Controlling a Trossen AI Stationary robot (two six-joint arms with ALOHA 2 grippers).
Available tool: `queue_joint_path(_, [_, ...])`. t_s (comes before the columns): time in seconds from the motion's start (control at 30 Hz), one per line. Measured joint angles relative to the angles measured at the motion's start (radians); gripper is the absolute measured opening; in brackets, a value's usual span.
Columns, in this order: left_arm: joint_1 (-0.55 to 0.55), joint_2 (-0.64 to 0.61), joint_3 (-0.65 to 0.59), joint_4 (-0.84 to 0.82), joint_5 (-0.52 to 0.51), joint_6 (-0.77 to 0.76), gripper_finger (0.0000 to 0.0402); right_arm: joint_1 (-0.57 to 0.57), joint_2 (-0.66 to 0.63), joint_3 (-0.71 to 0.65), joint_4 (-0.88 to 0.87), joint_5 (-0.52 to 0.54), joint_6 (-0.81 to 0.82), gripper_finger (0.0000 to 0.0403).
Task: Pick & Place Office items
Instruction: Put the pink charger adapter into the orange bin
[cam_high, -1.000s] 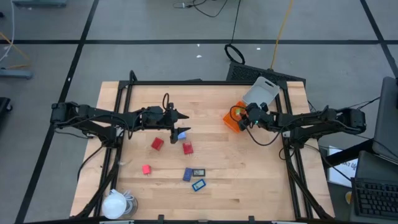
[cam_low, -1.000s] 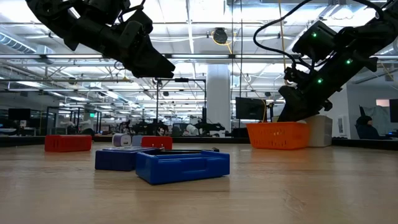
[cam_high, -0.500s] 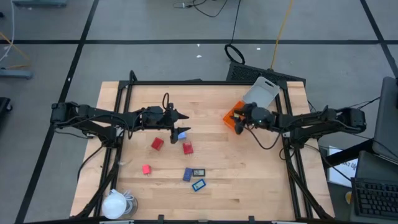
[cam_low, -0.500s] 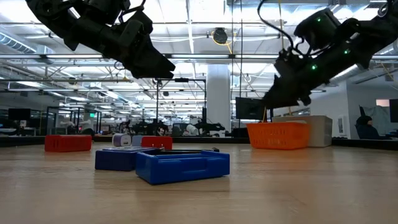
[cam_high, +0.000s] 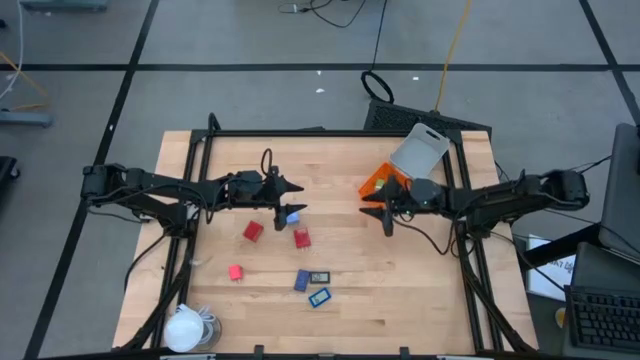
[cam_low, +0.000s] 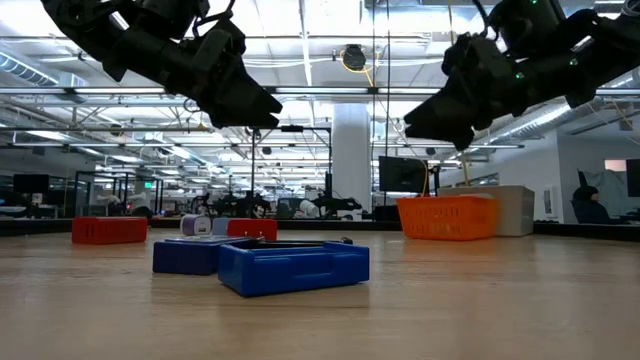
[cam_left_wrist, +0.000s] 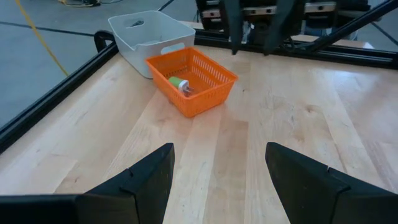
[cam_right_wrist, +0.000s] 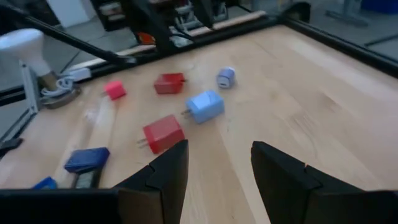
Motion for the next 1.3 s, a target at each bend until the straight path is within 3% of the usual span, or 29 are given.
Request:
queue_joint_path(0.43, [0.0, 0.0, 0.0, -0.001, 0.0, -0.085, 0.0257, 0.102, 0.0, 0.0, 0.022, -0.028, -0.224, 0.0165])
queue_joint_path(0.83, [-0.001, 0.0, 0.0, -0.006, 0.011, -0.068, 0.0257, 0.133, 0.0, 0.0, 0.058, -0.023, -0.276, 0.0165])
queue_joint_path(1.13, [-0.053, -0.007, 0.016, -0.315, 0.056, -0.169, 0.0257, 0.133, 0.0, 0.0, 0.06, -0.023, -0.273, 0.0164])
queue_joint_path(1.3, [-0.137, -0.007, 0.06, -0.582, -0.04, -0.287, 0.0257, 0.133, 0.0, 0.0, 0.059, -0.023, -0.278, 0.0166])
